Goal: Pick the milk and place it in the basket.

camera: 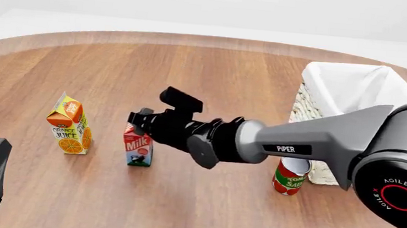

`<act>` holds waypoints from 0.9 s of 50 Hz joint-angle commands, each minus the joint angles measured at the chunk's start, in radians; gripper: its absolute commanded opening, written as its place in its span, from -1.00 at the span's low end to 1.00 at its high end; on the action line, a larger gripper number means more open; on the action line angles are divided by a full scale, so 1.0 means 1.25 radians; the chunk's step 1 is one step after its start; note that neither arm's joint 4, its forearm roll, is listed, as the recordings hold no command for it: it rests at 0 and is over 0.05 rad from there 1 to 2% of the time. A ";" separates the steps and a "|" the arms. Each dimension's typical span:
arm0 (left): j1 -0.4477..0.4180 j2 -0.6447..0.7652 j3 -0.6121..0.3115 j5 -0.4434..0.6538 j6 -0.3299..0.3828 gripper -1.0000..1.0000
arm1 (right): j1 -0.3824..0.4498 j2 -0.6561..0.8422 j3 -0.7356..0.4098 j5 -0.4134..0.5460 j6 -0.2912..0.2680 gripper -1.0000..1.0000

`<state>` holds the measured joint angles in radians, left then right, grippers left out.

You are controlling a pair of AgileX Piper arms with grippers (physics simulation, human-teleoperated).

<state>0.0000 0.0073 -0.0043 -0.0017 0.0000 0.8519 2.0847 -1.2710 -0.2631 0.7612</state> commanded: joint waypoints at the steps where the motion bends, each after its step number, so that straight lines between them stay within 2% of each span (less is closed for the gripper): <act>1: 0.000 0.000 0.000 0.000 0.000 1.00 | -0.009 -0.049 0.013 -0.003 -0.008 -1.00; 12: 0.000 0.000 0.000 0.000 0.000 1.00 | -0.004 -0.112 0.050 -0.010 -0.033 -1.00; 28: 0.000 0.000 0.000 0.000 0.000 1.00 | 0.005 -0.213 0.137 -0.045 -0.044 -1.00; 45: 0.000 0.000 0.000 0.000 0.000 1.00 | -0.029 -0.349 0.229 -0.058 -0.070 -1.00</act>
<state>0.0000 0.0073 -0.0043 -0.0017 0.0000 0.8390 1.7592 -1.0298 -0.3186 0.6652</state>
